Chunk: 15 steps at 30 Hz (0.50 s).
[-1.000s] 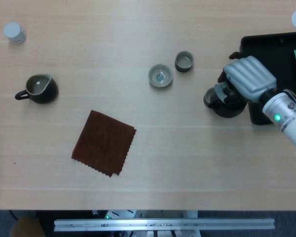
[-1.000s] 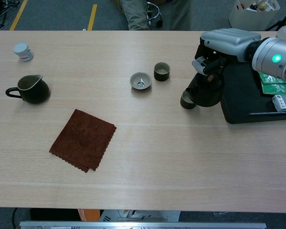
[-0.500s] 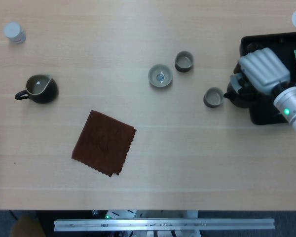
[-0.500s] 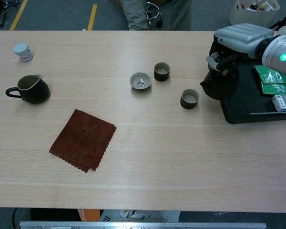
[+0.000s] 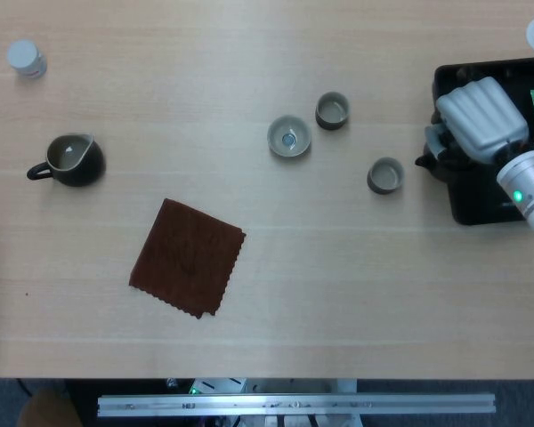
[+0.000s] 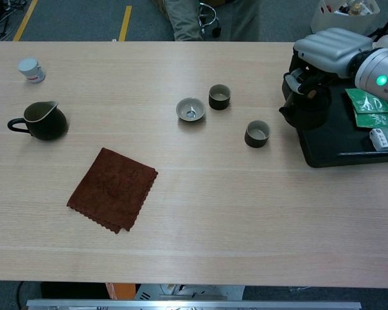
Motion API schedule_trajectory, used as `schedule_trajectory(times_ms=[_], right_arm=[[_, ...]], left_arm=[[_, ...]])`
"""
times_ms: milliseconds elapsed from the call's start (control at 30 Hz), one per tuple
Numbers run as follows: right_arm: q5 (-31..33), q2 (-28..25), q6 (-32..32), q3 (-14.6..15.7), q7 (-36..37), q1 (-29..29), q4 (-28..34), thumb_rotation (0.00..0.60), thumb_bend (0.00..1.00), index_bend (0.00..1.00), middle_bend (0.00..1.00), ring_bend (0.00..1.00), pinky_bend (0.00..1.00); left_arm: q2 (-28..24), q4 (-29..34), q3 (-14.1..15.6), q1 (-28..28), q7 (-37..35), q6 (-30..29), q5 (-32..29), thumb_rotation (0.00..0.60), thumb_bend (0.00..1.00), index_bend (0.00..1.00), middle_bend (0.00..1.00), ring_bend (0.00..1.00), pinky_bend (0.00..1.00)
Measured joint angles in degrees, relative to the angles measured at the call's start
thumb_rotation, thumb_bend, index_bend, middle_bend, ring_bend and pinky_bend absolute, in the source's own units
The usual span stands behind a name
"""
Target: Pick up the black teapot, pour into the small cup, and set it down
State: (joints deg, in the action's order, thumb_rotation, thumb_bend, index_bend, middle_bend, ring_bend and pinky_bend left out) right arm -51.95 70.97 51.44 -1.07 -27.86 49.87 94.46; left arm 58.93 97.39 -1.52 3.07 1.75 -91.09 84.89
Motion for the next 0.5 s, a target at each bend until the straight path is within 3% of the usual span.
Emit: schedule_trajectory(times_ms=[500], right_arm=[[-0.55,3.12,2.07,-0.61,-8.81,1.48,-2.01,0.423,0.50,0.85,0.80,0.69,0.18]], left_arm=[[-0.16,0.30,0.12,0.63,-0.37,-1.15,0.50,0.600,0.39,0.15,0.20,0.18,0.19]])
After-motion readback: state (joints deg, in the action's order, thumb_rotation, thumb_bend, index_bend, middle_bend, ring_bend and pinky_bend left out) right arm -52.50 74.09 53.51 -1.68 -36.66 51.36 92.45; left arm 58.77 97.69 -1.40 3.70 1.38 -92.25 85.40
